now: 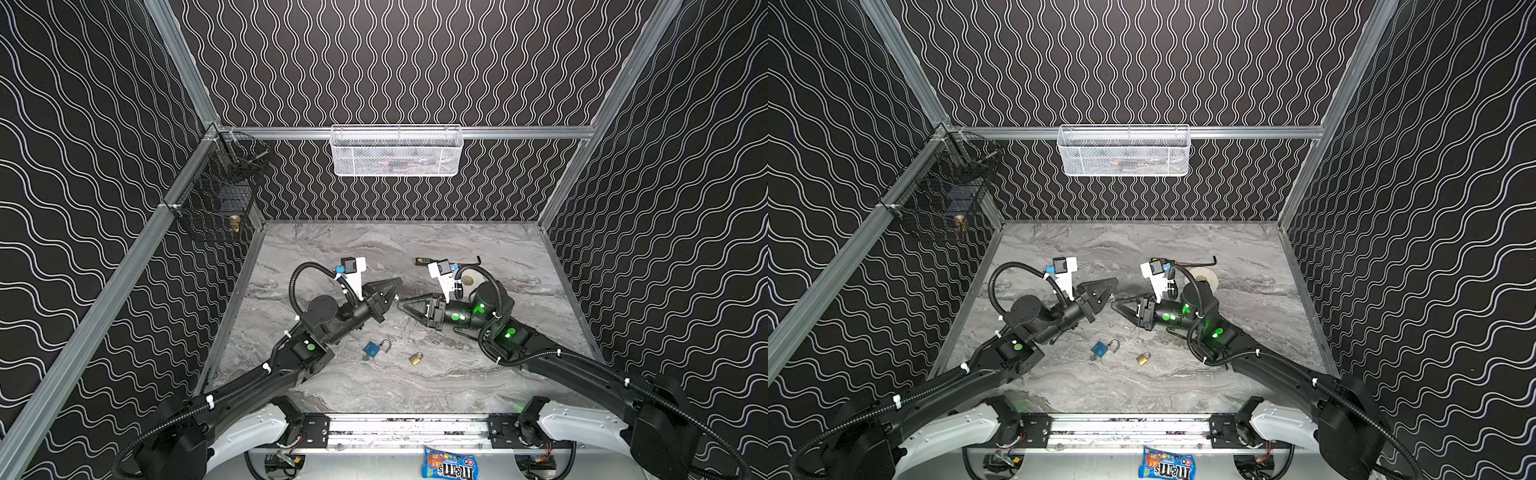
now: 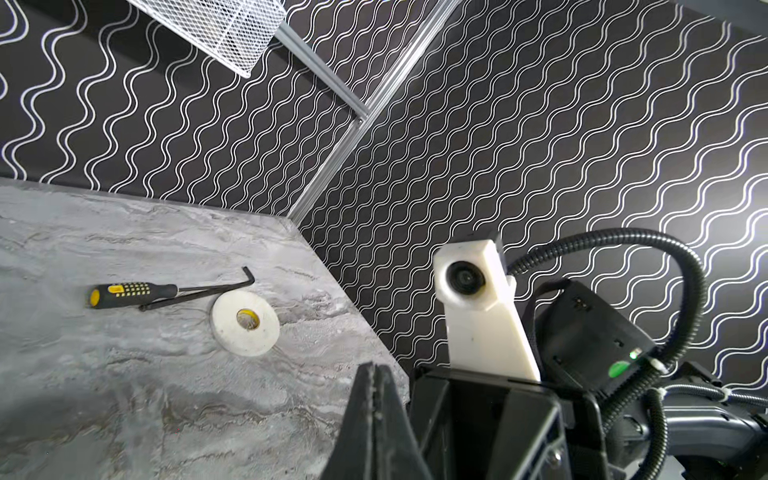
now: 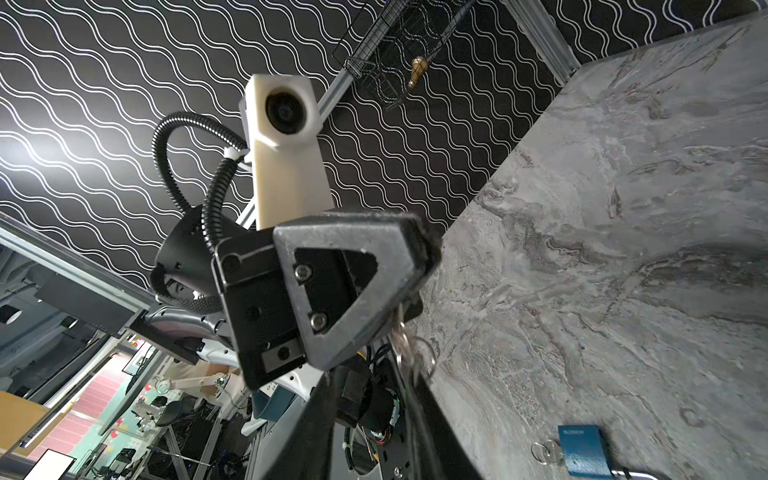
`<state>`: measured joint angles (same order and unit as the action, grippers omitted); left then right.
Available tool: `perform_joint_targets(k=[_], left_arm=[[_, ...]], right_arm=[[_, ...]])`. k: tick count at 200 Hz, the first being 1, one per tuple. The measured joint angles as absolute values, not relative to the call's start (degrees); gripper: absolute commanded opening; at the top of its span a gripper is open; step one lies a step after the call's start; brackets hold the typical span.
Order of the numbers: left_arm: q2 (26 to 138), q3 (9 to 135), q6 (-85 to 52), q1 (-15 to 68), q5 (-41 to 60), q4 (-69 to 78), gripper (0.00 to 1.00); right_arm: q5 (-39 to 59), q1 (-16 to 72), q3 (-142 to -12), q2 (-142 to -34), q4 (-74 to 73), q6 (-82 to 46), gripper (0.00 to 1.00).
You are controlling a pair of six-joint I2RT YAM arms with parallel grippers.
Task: Unlock with the key
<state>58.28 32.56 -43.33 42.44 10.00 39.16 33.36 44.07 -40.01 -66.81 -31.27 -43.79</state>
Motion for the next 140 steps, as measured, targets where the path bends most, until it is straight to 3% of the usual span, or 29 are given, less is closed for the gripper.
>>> perform_joint_targets(k=[53, 140], left_arm=[[58.6, 32.6, -43.5, 42.4, 10.1, 40.5, 0.00], [58.9, 32.6, -43.5, 42.4, 10.2, 40.6, 0.00]], right_arm=[[35.0, 43.8, -40.3, -69.1, -34.6, -44.8, 0.22], [36.0, 43.0, -41.1, -72.2, -39.3, -46.3, 0.21]])
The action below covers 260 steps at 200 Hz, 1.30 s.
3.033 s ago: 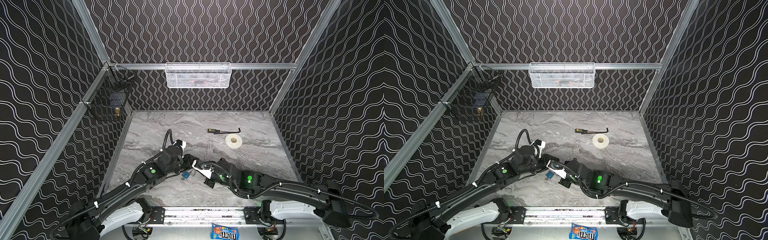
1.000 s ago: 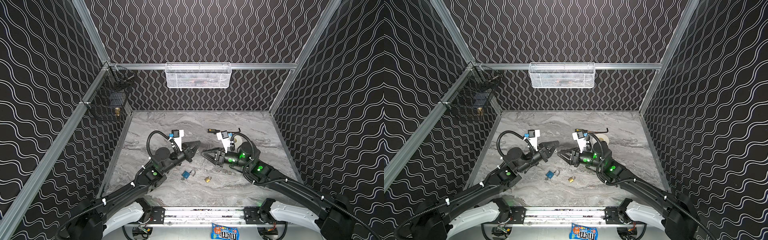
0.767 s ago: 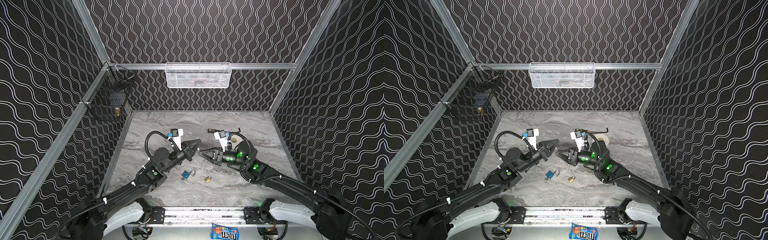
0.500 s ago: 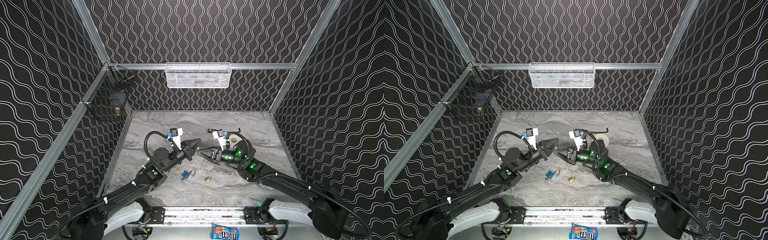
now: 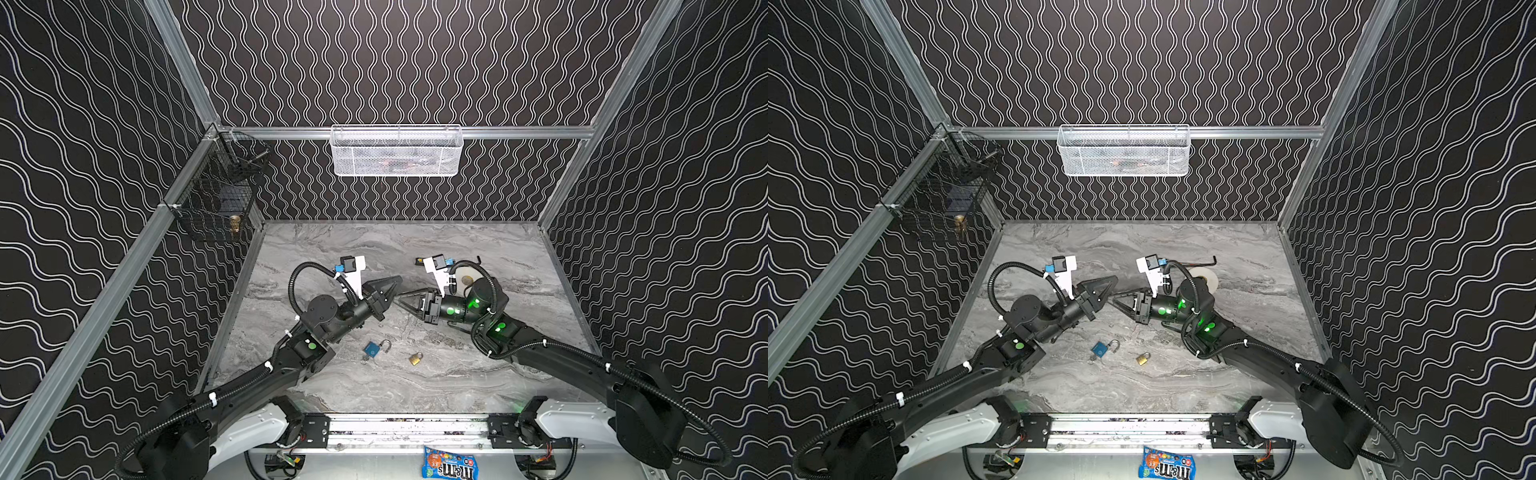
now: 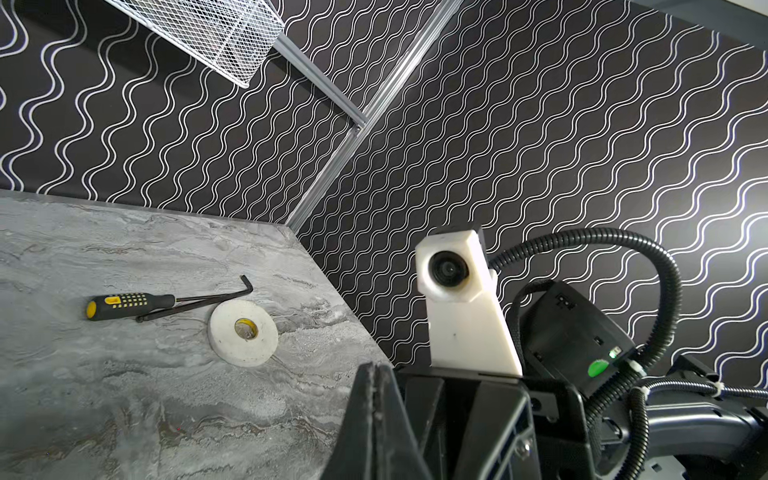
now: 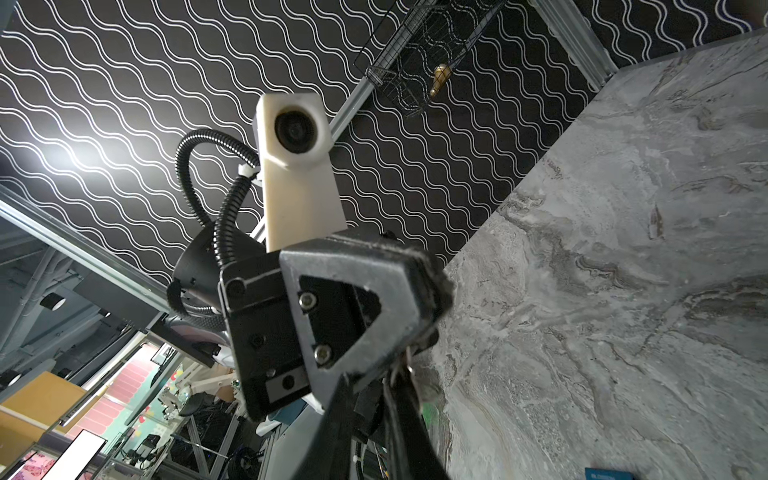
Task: Unlock with the key
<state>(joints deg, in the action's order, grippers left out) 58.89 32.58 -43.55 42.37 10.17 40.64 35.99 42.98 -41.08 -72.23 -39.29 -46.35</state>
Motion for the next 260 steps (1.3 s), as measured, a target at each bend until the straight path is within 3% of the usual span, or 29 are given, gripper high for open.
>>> perform_joint_targets(k=[71, 124, 260], left_arm=[[57.9, 32.6, -43.5, 42.4, 10.3, 40.6, 0.00], [58.5, 32.6, -43.5, 42.4, 10.7, 41.1, 0.00], [57.5, 32.7, -43.3, 42.4, 10.5, 40.9, 0.00]], right_arm=[[32.6, 42.3, -39.8, -67.6, -36.9, -45.7, 0.26], [33.1, 42.3, -41.4, -71.1, -34.6, -45.4, 0.27], [37.8, 42.3, -42.5, -73.2, -38.2, -46.8, 0.00]])
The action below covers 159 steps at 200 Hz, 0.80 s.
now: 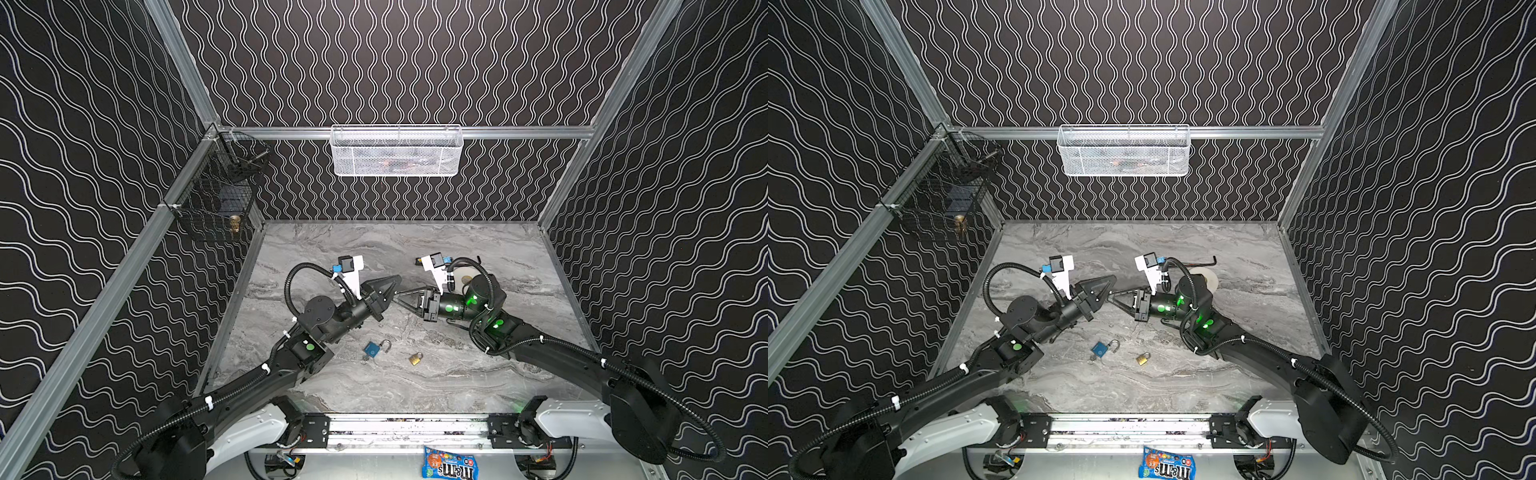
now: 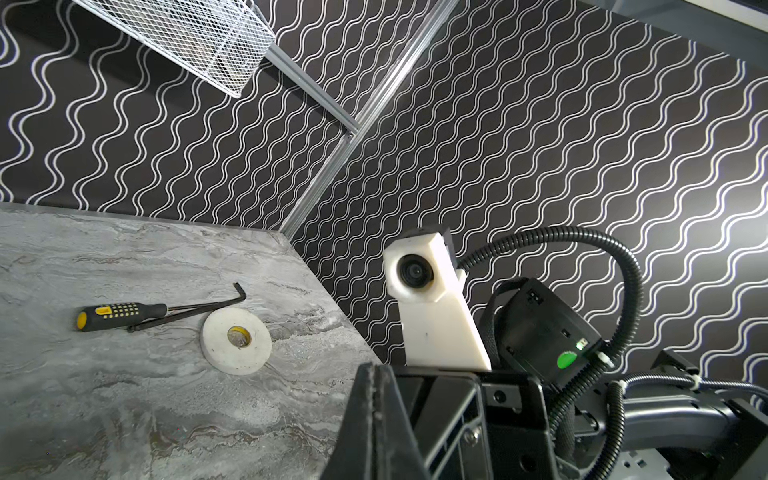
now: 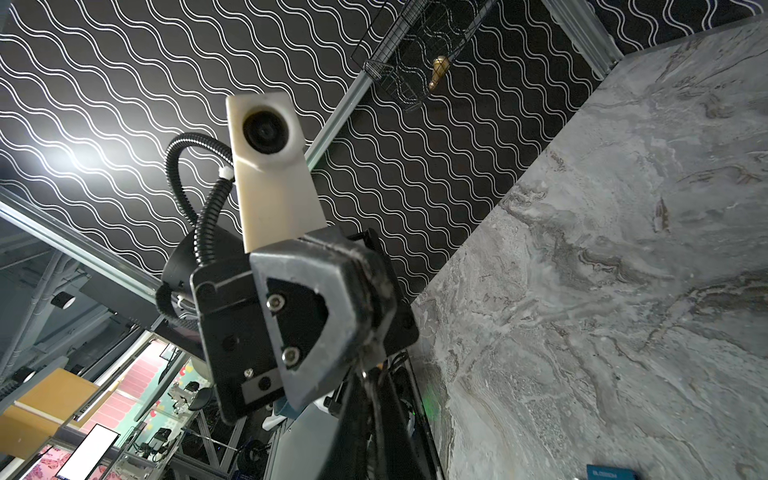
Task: Unlock with the key
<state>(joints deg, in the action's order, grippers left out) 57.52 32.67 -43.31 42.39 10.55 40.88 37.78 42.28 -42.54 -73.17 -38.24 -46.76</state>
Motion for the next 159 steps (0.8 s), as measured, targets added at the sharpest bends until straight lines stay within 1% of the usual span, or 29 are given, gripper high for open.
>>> perform_joint_targets(k=[8, 23, 28, 35, 48, 67, 119, 159], left_arm=[[57.4, 32.8, -43.3, 42.4, 10.7, 40.8, 0.00], [56.9, 33.0, -43.3, 42.4, 10.8, 40.2, 0.28], [56.6, 33.0, -43.2, 42.4, 10.8, 39.9, 0.35], [56.0, 33.0, -43.1, 42.4, 10.7, 39.5, 0.42], [54.5, 33.0, -43.2, 42.4, 9.9, 38.9, 0.50], [52.1, 33.0, -43.0, 42.4, 8.9, 37.2, 0.55], [47.0, 36.1, -40.0, 42.4, 6.1, 23.7, 0.59], [47.1, 40.0, -37.3, 42.4, 5.9, 11.3, 0.64]], right_arm=[[37.8, 42.3, -42.8, -72.9, -37.6, -46.0, 0.00], [37.8, 42.3, -42.9, -72.1, -36.3, -45.1, 0.00], [37.8, 42.3, -42.9, -71.7, -35.5, -44.4, 0.00], [37.3, 42.3, -43.0, -71.0, -34.0, -43.7, 0.00], [36.0, 42.2, -43.4, -69.6, -30.3, -41.3, 0.00], [35.2, 42.2, -44.1, -67.1, -23.8, -37.0, 0.00], [29.4, 42.2, -46.7, -61.2, -4.1, -24.4, 0.00], [25.1, 42.2, -46.9, -57.6, 6.7, -19.9, 0.00]])
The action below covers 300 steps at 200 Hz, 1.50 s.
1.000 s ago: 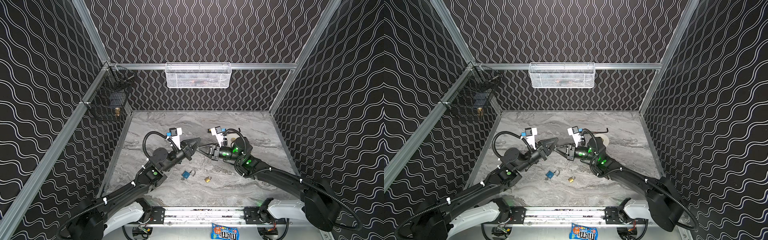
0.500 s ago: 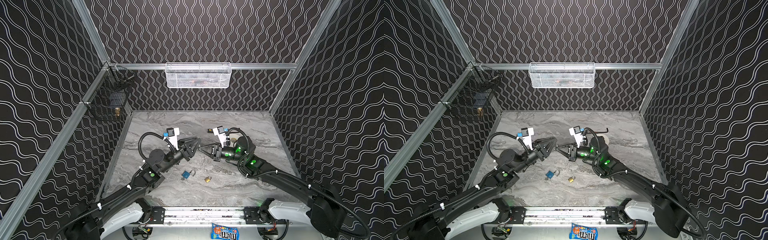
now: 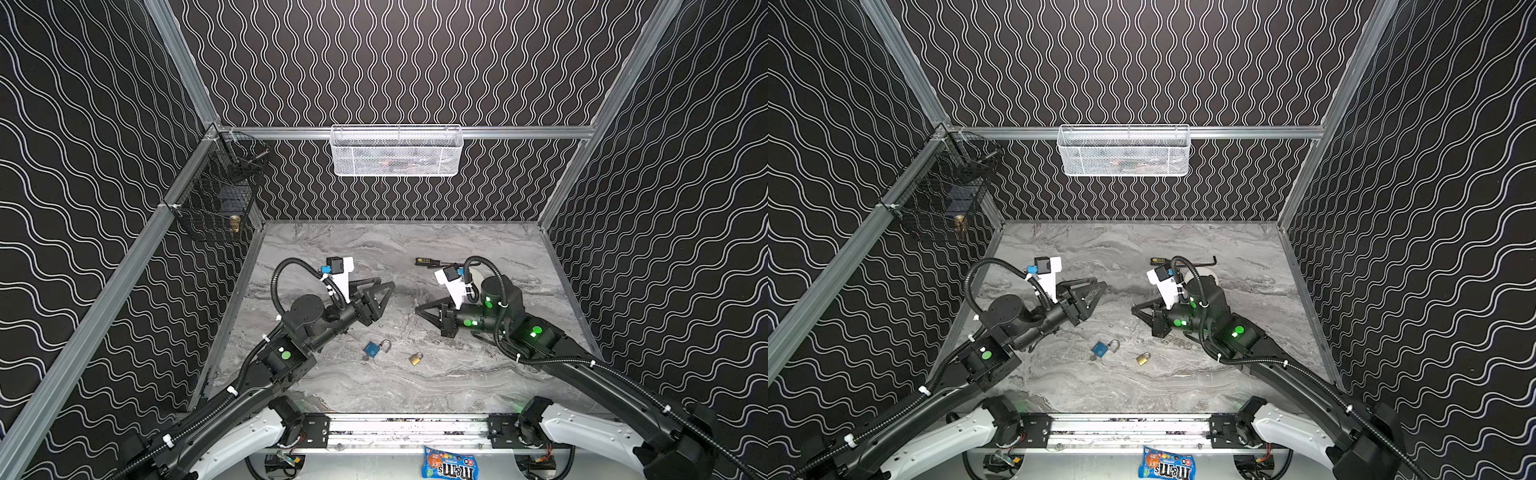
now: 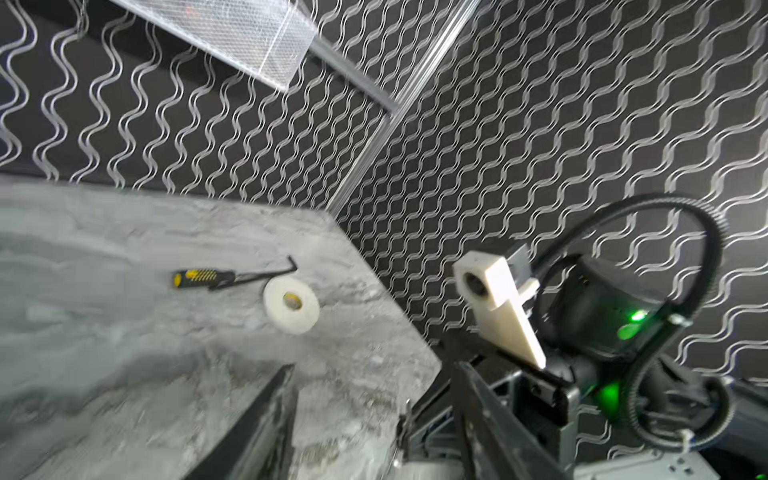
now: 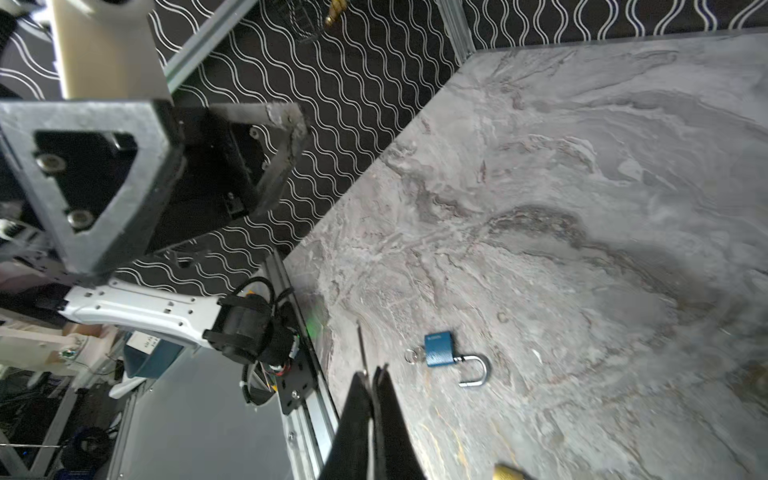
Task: Unlock with the key
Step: 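Lower the open left gripper over the brass padlock while the right gripper holds the key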
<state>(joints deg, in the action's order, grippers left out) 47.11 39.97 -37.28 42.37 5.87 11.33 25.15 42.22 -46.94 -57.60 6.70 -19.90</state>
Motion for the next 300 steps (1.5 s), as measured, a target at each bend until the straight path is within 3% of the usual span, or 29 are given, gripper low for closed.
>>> perform_joint_targets(k=[51, 108, 213, 300], left_arm=[[53.4, 47.4, -36.1, 43.5, 8.4, -4.7, 0.66], [66.8, 53.3, -33.2, 53.0, 7.0, -21.5, 0.67], [96.2, 63.7, -29.9, 61.5, 1.5, -27.7, 0.69], [106.6, 68.3, -33.9, 62.4, -2.9, -30.2, 0.67]], right_arm=[[23.0, 41.4, -44.2, -54.6, 17.8, -23.4, 0.00], [24.5, 39.6, -31.6, -49.1, 21.8, -35.5, 0.00], [26.5, 38.3, -20.5, -47.6, 19.5, -47.5, 0.00], [30.0, 33.2, -19.3, -46.7, 18.3, -46.4, 0.00]])
